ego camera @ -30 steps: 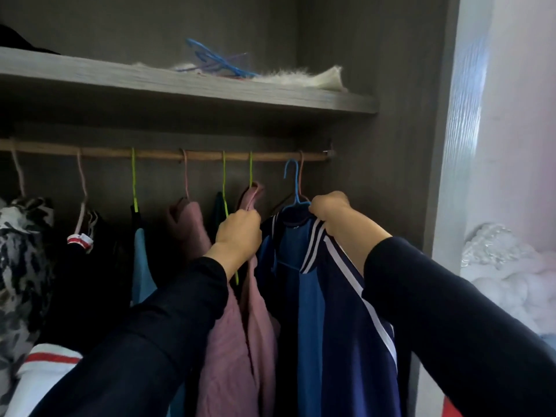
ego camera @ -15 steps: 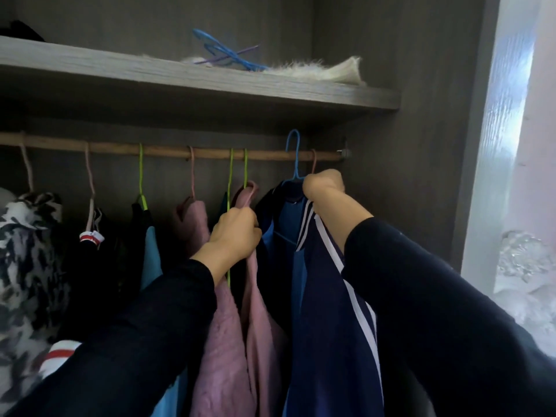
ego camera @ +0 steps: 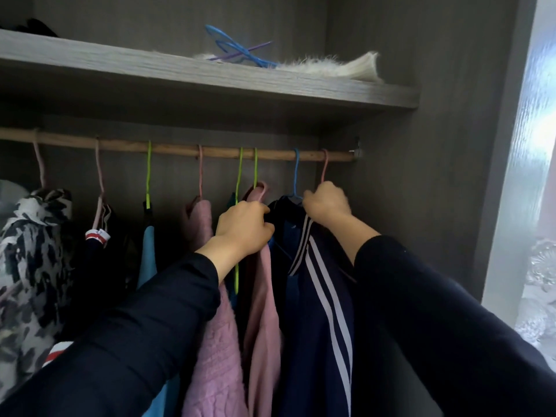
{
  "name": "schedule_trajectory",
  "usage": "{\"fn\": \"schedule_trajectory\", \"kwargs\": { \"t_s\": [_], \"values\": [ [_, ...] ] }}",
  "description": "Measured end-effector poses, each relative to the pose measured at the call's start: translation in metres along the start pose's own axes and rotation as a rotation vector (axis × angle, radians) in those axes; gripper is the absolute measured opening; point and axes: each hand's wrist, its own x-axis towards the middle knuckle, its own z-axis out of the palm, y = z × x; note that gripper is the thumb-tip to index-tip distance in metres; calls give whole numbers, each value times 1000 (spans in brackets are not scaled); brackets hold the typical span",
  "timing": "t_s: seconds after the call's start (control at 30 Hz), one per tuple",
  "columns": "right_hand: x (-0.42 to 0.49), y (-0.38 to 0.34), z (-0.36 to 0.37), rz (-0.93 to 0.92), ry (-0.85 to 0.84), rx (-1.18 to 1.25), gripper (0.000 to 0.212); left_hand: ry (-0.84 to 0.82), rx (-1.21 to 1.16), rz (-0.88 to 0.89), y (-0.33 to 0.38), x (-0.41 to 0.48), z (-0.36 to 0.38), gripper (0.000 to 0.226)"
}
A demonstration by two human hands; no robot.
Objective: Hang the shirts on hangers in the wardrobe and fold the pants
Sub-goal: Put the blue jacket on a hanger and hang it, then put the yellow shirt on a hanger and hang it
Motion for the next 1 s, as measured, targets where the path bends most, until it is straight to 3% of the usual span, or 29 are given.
{"fn": "schedule_trajectory", "kwargs": {
  "t_s": [0.1,0.17,0.23,0.3,0.43,0.57,0.73,0.87,1.0],
  "values": [
    [9,10,-11,-125,193,-300,32,12,14,1,5,7,2,45],
    [18,22,-11,-69,156,-430,48,26,39,3,9,8,5,40],
    [21,32,-7,51,48,-324,42,41,72,6,12,8,8,36],
    [25,37,-2,130,-26,-52,30,67,107,17,15,8,9,34],
    [33,29,-5,152,92,300,27,116,193,35,18,9,8,31],
    [29,24,-8,118,105,346,37,134,283,45,19,8,11,29],
    [-2,41,-2,98,36,345,13,100,244,45,26,-5,9,31],
    [-39,51,-9,86,48,314,28,73,223,70,34,-26,10,33],
    [-89,52,-29,115,78,278,15,44,171,120,45,-57,11,35]
  ]
}}
